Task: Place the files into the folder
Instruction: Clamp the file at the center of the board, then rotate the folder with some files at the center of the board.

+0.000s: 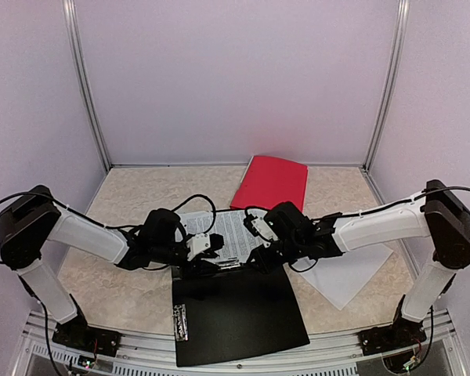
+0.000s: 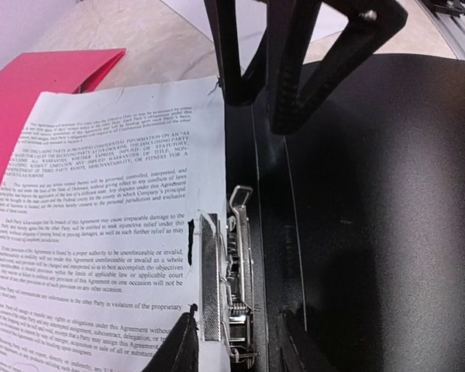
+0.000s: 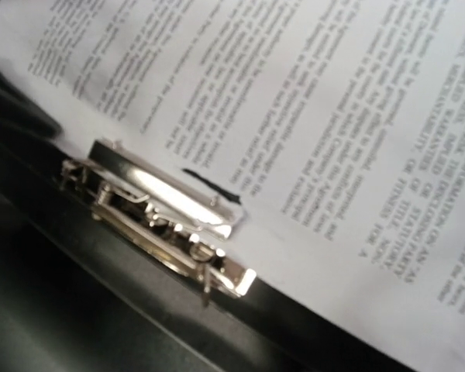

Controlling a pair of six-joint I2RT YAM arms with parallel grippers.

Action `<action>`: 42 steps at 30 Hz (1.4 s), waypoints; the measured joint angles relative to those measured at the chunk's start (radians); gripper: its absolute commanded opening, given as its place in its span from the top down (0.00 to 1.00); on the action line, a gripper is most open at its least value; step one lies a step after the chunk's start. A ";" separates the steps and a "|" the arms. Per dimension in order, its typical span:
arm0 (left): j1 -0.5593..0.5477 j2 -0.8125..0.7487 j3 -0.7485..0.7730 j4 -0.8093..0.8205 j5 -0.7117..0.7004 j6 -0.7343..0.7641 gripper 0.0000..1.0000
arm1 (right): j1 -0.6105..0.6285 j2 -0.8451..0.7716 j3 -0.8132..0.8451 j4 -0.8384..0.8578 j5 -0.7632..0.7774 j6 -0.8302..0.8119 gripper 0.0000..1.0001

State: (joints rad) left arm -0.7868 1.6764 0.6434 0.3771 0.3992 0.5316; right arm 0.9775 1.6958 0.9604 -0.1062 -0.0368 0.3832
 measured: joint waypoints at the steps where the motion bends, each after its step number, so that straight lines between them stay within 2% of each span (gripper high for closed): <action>1: 0.000 -0.008 0.000 0.000 0.000 0.000 0.65 | 0.000 0.008 0.003 0.001 -0.001 -0.001 0.64; 4: 0.000 -0.035 0.000 -0.002 0.000 -0.002 0.63 | -0.002 0.027 0.011 0.011 -0.005 -0.002 0.64; 5: 0.000 -0.043 -0.002 -0.001 0.000 -0.006 0.55 | -0.003 0.031 0.011 0.018 -0.006 -0.002 0.63; 6: 0.000 -0.053 -0.007 -0.001 -0.002 -0.010 0.23 | -0.003 0.034 0.012 0.023 -0.007 -0.002 0.63; 7: 0.000 -0.066 -0.015 0.000 -0.007 -0.017 0.04 | -0.003 0.037 0.013 0.025 -0.008 -0.003 0.63; 8: 0.000 -0.081 -0.026 -0.001 -0.013 -0.025 0.01 | -0.003 0.042 0.017 0.027 -0.010 -0.005 0.63; 14: -0.002 -0.215 -0.118 -0.007 -0.084 -0.132 0.01 | -0.003 0.133 0.116 0.027 -0.037 -0.039 0.62; 22: -0.032 -0.440 -0.188 -0.077 -0.325 -0.374 0.01 | -0.003 0.206 0.159 0.024 -0.079 -0.073 0.62; 26: -0.034 -0.544 -0.184 -0.200 -0.459 -0.541 0.01 | -0.003 0.204 0.159 0.000 -0.069 -0.083 0.60; 32: -0.038 -0.647 -0.142 -0.468 -0.608 -0.809 0.01 | -0.003 0.112 0.126 -0.071 -0.002 -0.095 0.50; 37: -0.019 -0.619 -0.055 -0.656 -0.654 -1.041 0.01 | -0.021 0.034 0.104 -0.135 0.061 -0.074 0.36; 39: -0.011 -0.552 -0.006 -0.705 -0.655 -1.100 0.01 | -0.041 0.026 0.093 -0.153 0.069 -0.059 0.30; 42: -0.001 -0.411 0.072 -0.746 -0.647 -1.152 0.01 | -0.065 0.026 0.066 -0.189 0.077 -0.039 0.29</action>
State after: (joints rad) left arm -0.7879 1.2652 0.7151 -0.3691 -0.2481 -0.6205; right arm 0.9127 1.7222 1.0267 -0.2951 0.0399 0.3443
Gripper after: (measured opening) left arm 0.988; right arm 0.696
